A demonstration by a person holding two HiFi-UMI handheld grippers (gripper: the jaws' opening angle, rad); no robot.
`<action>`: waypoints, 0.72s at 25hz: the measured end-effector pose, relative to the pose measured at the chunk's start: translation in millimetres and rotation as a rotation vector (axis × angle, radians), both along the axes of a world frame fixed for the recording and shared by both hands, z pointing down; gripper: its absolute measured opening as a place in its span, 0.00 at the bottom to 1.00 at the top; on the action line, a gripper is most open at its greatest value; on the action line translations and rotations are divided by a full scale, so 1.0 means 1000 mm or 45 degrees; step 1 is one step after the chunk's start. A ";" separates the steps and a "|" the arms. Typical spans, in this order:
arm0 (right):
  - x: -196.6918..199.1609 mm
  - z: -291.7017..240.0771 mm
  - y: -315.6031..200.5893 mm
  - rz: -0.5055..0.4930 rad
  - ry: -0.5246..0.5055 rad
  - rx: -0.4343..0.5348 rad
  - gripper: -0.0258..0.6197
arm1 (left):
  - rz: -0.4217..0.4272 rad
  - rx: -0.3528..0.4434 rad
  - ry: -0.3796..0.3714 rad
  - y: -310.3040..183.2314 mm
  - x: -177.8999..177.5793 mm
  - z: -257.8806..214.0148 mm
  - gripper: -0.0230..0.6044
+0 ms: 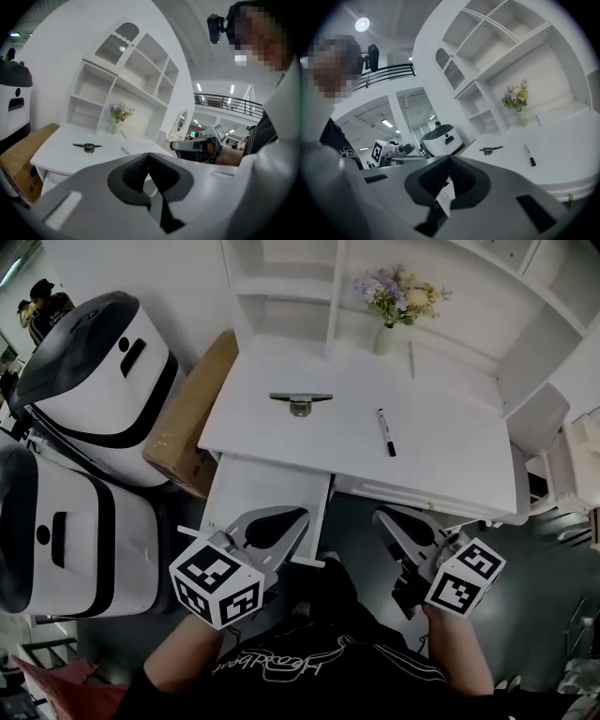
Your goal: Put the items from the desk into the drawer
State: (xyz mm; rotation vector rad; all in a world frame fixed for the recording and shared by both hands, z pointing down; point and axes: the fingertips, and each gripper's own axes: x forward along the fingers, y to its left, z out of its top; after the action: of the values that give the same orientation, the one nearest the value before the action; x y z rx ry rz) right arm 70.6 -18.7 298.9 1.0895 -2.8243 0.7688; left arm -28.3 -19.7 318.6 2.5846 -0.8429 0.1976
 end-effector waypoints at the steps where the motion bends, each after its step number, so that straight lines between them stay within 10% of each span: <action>1: 0.001 0.003 -0.009 -0.007 -0.007 -0.011 0.05 | -0.012 -0.008 -0.003 -0.007 0.000 0.002 0.05; 18: 0.037 0.058 -0.146 -0.076 -0.095 -0.204 0.05 | -0.089 -0.034 -0.271 -0.170 0.017 0.047 0.06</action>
State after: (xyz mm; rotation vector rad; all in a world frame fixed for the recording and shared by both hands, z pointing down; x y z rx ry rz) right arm 107.2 -164.5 356.6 0.9687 -2.7814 1.0302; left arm -11.6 -189.8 365.2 2.5353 -0.9958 0.4667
